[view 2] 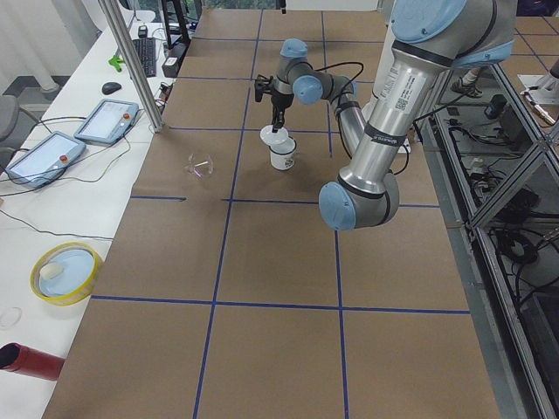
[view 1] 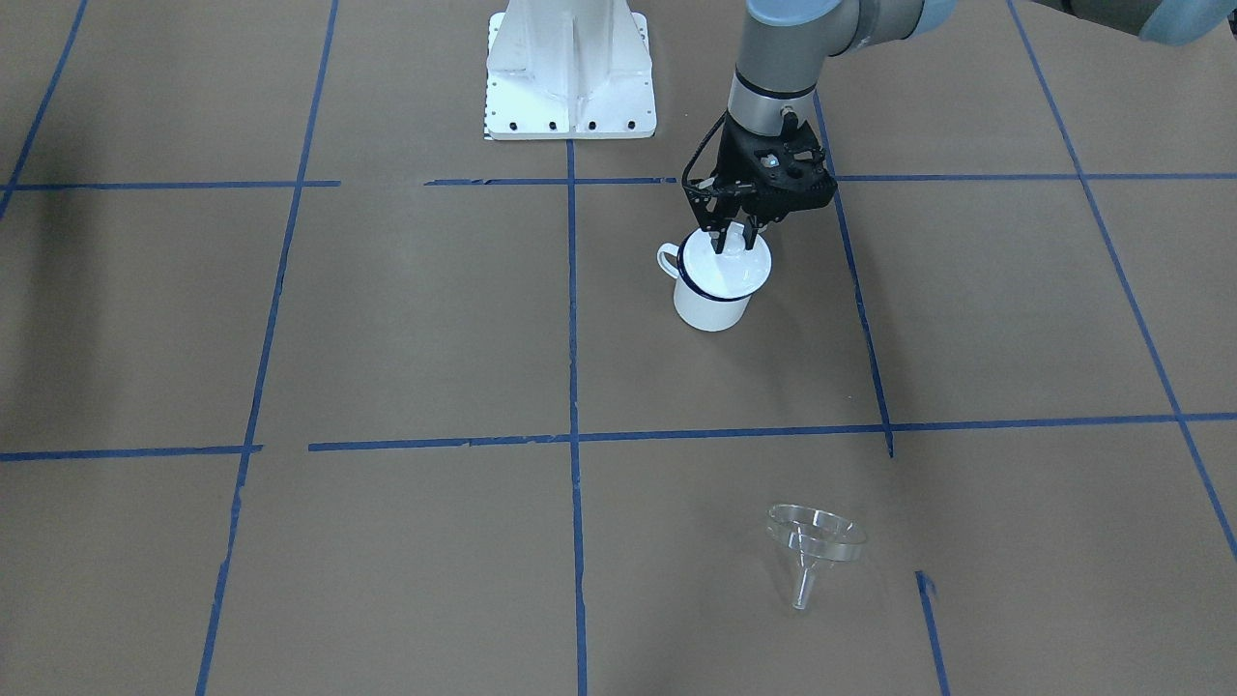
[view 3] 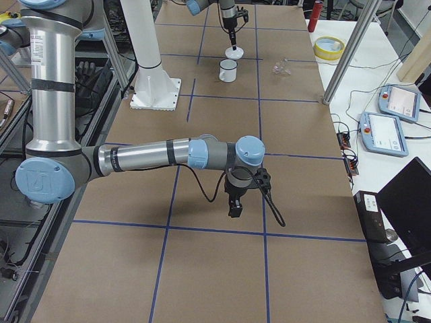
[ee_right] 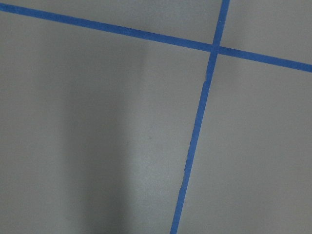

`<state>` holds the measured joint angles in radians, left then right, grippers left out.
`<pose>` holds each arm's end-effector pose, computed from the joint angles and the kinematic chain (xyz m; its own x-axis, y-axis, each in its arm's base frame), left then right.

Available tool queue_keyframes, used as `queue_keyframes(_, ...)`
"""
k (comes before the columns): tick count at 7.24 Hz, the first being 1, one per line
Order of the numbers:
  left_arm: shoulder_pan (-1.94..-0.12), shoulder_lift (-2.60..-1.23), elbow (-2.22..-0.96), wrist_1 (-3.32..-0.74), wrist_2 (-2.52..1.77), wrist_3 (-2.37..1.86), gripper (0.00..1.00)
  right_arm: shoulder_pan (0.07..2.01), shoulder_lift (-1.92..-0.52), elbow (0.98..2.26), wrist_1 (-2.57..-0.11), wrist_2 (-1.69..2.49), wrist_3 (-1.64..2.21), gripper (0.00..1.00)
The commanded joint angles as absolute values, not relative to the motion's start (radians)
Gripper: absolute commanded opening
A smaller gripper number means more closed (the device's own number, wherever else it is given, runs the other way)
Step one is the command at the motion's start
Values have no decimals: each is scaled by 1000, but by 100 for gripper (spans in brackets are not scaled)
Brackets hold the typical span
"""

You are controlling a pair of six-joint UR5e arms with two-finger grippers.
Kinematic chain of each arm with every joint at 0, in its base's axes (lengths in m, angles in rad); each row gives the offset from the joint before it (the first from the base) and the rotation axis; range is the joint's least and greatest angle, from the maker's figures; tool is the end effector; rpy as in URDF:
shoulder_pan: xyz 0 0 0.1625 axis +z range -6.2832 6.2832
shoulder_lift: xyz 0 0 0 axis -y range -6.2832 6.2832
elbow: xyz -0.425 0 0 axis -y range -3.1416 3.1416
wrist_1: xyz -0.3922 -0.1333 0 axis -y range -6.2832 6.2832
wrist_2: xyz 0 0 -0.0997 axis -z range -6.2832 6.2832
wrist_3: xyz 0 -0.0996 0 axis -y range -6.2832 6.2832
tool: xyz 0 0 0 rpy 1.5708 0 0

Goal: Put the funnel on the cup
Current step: 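Lift the white lid off the mug with the left gripper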

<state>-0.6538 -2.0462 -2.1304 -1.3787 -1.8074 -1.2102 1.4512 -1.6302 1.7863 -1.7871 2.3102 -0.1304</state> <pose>0.3565 -0.4117 0.1931 0.6537 -0.0688 -0.7536 0.2369 0.9644 0.1175 0.0112 -0.4619 0.6052 0.7167 -0.1764 0.6747 0.2141 0.9764 0.0278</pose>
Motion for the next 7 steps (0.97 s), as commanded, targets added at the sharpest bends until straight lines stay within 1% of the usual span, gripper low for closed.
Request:
queue_keyframes(1,-724,-1915,-2258,-1382,-1838,-1035,0,1451,-1631,1787,-1787,2310,-130,100)
queue_keyframes(2,-724,-1794,-2255,-1517,-1839,-1022,0,1451,-1631,1786,-1787,2310,-130,100)
queue_keyframes(3,-723,-1681,-2231,-1705,-1838,-1038,0,1451,-1631,1786,-1787,2310,-130,100)
queue_keyframes(4,-707,-1640,-2180,-1794,-1836,-1092,0,1451,-1631,1786,-1787,2310,-130,100)
queue_keyframes(6,-654,-1666,-2033,-1876,-1825,-1140,0,1451,-1631,1786,-1787,2310,-130,100)
queue_keyframes(7,-631,-1667,-1995,-1919,-1803,-1158,0,1451,-1631,1786,-1787,2310,-130,100)
